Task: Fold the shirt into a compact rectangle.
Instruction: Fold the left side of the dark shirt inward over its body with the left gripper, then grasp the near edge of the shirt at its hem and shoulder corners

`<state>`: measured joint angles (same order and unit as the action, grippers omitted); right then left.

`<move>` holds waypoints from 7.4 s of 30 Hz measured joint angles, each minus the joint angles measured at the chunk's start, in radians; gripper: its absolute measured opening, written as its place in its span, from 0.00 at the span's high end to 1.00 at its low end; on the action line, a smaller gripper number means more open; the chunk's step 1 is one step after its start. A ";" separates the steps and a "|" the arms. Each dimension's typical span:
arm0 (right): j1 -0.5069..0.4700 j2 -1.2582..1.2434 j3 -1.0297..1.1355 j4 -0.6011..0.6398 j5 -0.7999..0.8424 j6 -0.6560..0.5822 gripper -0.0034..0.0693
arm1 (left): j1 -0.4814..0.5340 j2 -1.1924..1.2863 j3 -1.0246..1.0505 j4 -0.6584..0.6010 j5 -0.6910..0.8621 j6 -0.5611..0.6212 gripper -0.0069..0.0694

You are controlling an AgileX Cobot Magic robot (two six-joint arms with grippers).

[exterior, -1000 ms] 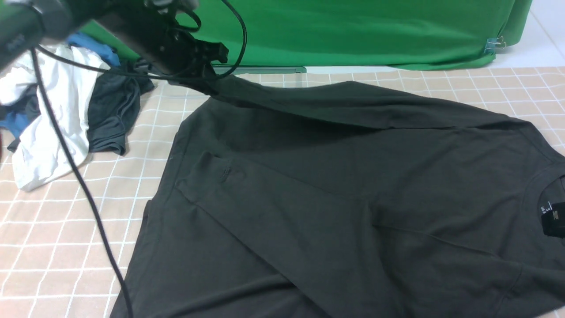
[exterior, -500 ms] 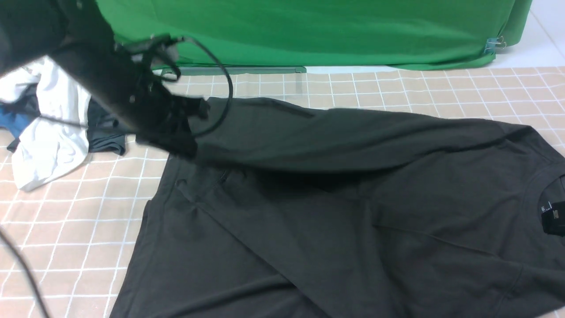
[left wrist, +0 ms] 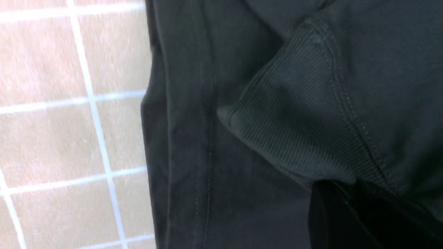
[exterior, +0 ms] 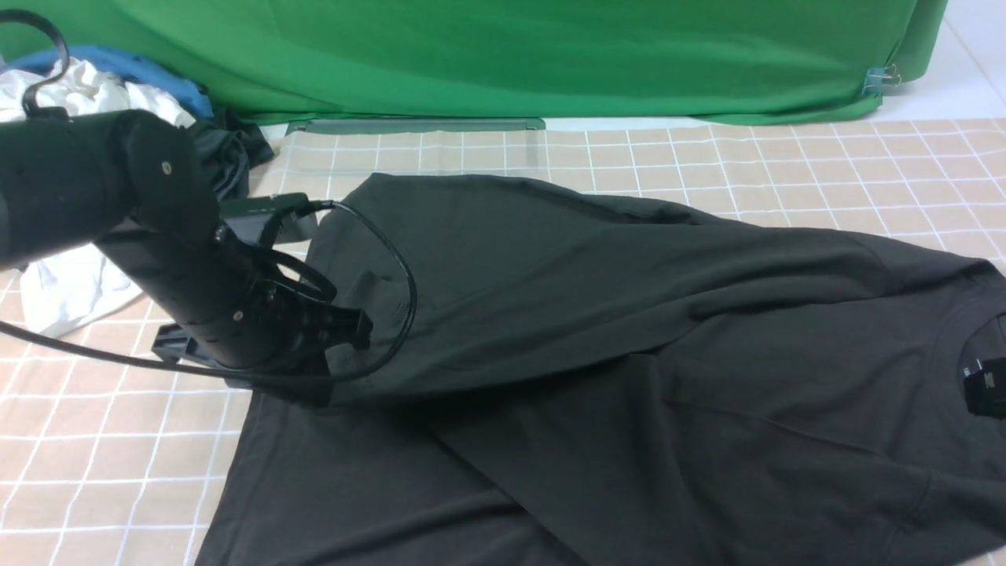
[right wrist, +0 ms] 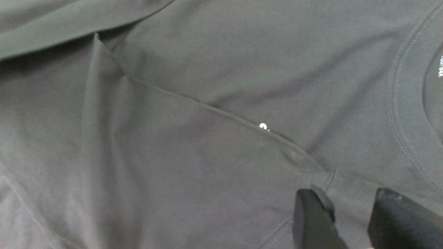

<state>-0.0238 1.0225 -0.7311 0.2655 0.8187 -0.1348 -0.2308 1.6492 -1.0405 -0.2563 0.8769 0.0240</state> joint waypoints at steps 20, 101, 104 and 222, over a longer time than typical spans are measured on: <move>0.000 0.090 -0.180 -0.166 0.075 0.069 0.57 | 0.097 0.198 -0.583 0.275 -0.043 -0.187 0.28; 0.000 0.142 -0.180 -0.164 0.059 0.098 0.57 | -0.268 0.782 -1.155 0.271 0.343 0.069 0.28; 0.000 0.142 -0.180 -0.164 0.059 0.098 0.57 | -0.268 0.800 -1.155 0.316 0.344 0.069 0.34; -0.126 0.803 -0.996 -0.112 0.381 -0.026 0.90 | 0.120 0.478 -1.101 0.304 0.331 0.047 0.87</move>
<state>-0.1499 1.8257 -1.7274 0.1537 1.1994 -0.1604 -0.1112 2.1274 -2.1414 0.0478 1.2079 0.0706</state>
